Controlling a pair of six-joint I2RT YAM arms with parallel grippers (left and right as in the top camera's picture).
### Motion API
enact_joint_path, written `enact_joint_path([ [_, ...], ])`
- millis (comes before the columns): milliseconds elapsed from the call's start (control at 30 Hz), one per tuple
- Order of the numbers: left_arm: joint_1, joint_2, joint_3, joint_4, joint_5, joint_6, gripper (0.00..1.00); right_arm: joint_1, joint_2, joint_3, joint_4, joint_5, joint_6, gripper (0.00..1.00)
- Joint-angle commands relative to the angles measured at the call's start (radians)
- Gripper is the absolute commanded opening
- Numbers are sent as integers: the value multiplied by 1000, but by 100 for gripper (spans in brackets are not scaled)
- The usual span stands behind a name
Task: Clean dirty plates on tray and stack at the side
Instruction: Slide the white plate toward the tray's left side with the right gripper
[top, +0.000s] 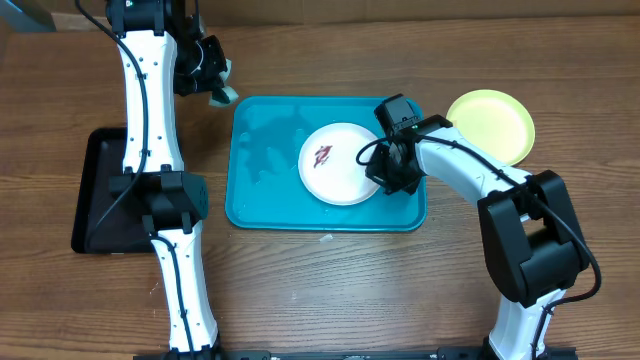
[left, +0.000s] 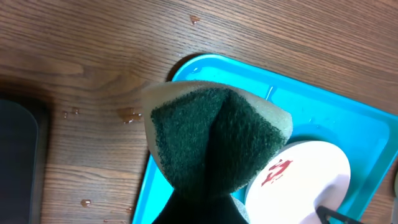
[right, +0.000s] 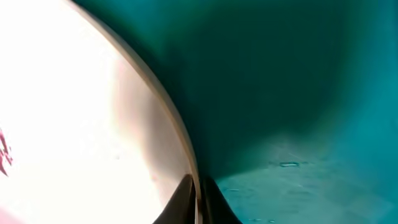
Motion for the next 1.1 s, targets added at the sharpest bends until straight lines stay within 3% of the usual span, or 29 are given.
enact_joint_path([
  [0,33,-35,16,-2,9,23,4,6,31,-6,7,-3,3,4],
  [233,138,-106,16,-2,55,107,4,6,31,-5,122,-27,-86,4],
  [433,218,-117,-11,-3,-31,146,4,6,31,-5,187,-96,-218,4],
  [567,266,-142,-153,-3,-18,138,4,6,31,-6,188,-89,-218,4],
  [667,311,-198,-317,-3,-218,124,4,6,31,-6,188,-89,-218,4],
  [1067,488,-275,-605,30,-182,104,4,6,31,-6,241,-74,-217,4],
])
